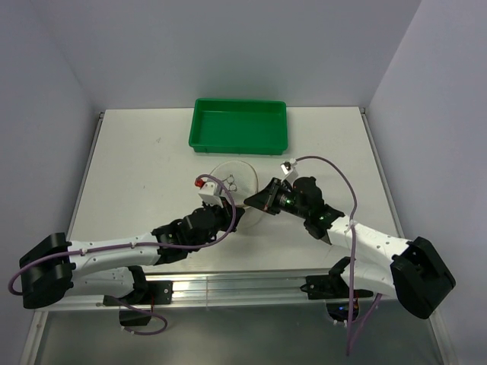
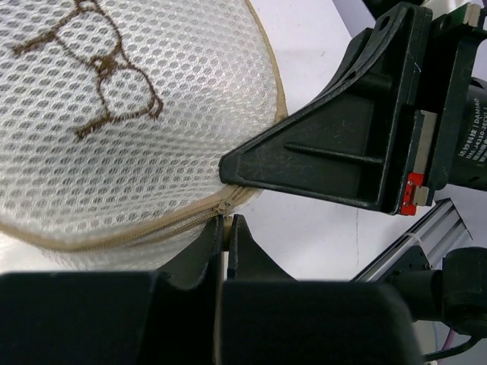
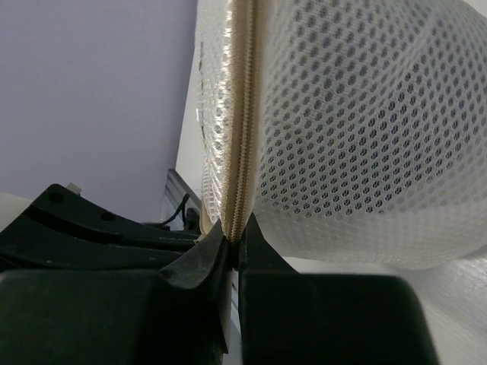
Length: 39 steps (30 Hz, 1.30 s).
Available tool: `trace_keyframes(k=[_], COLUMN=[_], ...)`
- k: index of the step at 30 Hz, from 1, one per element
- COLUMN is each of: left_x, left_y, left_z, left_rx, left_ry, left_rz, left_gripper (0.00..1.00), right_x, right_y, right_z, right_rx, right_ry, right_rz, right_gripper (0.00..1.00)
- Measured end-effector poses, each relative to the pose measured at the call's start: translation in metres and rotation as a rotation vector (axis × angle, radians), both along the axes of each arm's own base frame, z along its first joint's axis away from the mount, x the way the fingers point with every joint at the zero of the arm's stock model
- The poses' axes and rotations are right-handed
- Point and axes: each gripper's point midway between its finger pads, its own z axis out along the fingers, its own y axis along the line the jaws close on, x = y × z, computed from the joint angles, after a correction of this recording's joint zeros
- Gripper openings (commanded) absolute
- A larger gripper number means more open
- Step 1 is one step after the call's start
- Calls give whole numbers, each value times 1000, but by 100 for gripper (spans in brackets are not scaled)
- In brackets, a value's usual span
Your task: Place the bra in the laundry bag and zip it closed
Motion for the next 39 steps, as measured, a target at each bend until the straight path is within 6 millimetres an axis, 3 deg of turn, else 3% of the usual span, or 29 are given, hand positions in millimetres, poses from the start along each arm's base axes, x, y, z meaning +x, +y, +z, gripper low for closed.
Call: trace_keyframes(k=[4, 8, 11, 14, 15, 16, 17, 20, 23, 26, 29, 31, 32, 33, 36, 39], left_x=[4, 11, 13, 13, 13, 13, 13, 13, 13, 10, 6, 4, 3, 3, 3, 5], left_y=[9, 37, 52, 52, 51, 50, 48, 41, 32, 19, 6, 1, -1, -1, 1, 7], left_z=[-1, -11, -8, -3, -4, -5, -7, -11, -10, -7, -3, -2, -1, -1, -6, -8], left_rx=[-2, 10, -9, -25, -24, -23, -23, -28, -41, -55, -69, -76, -77, -77, -58, -27], left_ry=[2, 16, 12, 6, 8, 10, 13, 24, 29, 29, 29, 29, 29, 29, 35, 25], left_rz=[16, 69, 100, 98, 93, 90, 86, 70, 50, 12, -24, -43, -47, -49, -48, -29], left_gripper=[0, 0, 0, 0, 0, 0, 0, 0, 0, 0, 0, 0, 0, 0, 0, 0], right_x=[10, 35, 44, 48, 49, 51, 51, 42, 20, -3, -10, -7, -5, -3, 2, 8], right_y=[-10, -33, -35, -31, -32, -35, -38, -46, -43, -23, -7, -3, -2, -1, 1, -3], right_z=[2, 0, -3, -1, -1, -2, -3, 0, 7, 14, 10, 5, 2, -1, -1, -1], right_rx=[-9, -59, -110, -138, -145, -157, -168, -166, -131, -74, -37, -29, -28, -28, -15, -12], right_ry=[-13, -3, -3, -13, -18, -22, -28, -40, -63, -68, -36, -11, 1, 12, 21, 24], right_rz=[-13, -43, -20, 18, 17, 11, 2, -34, -31, 26, 59, 54, 48, 40, 22, -3], right_gripper=[0, 0, 0, 37, 58, 67, 73, 74, 72, 68, 58, 47, 39, 25, 3, 0])
